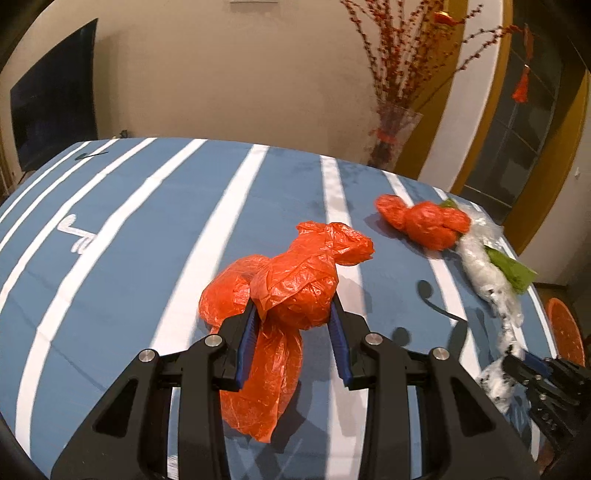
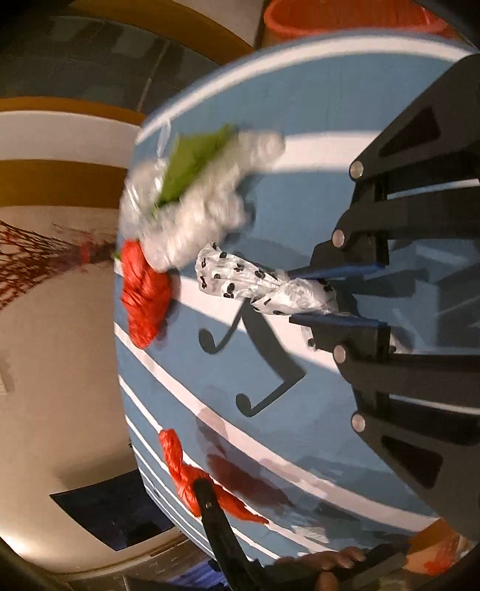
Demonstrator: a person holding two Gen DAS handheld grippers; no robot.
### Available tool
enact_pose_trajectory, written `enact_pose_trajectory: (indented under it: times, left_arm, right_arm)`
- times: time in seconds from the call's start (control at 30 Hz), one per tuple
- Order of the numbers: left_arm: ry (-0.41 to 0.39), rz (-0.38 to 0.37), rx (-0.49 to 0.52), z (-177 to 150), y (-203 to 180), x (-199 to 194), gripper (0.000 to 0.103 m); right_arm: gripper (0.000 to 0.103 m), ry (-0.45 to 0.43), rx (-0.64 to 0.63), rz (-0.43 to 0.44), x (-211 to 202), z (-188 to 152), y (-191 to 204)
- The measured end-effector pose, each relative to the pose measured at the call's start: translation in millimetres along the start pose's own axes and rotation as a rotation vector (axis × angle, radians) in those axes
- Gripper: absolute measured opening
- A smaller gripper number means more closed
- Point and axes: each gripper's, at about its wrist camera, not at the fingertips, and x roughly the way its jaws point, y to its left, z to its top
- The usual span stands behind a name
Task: Collect trash
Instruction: 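Carry both bags over the basket and open both tools to drop them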
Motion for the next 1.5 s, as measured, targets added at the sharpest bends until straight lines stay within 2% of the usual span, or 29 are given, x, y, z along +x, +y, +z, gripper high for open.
enact_pose_trajectory:
  times: [0.13,0.33,0.47,0.8,1.1,1.5]
  left_arm:
    - [0.002,-0.037,0.023,-2.3,-21.9,-2.8,0.035]
    - [0.004,-0.11,0.066,-7.3,-66.0,-9.8,0.035]
    - [0.009,-0.17,0.101,-13.1,-102.4,-14.5,0.036]
    - [0.028,-0.343,0.192,-29.0,-201.2,-23.1,0.035]
    - [0.065,-0.491,0.256,-46.8,-291.9,-22.8,0.036]
    - [0.131,-0.614,0.322,-69.3,-382.2,-9.2,0.036]
  right_arm:
    - [0.019,-0.053,0.029,-0.043,-29.0,-6.0,-31.3]
    - [0.019,-0.104,0.143,-0.13,-62.6,-19.0,-96.8]
    - [0.019,-0.128,0.227,-0.196,-81.6,-30.6,-142.9]
    - [0.019,-0.179,0.35,-0.327,-121.5,-60.1,-225.0]
    - [0.019,-0.203,0.406,-0.388,-140.2,-78.4,-267.1]
    - [0.019,-0.224,0.481,-0.412,-149.7,-96.9,-313.9]
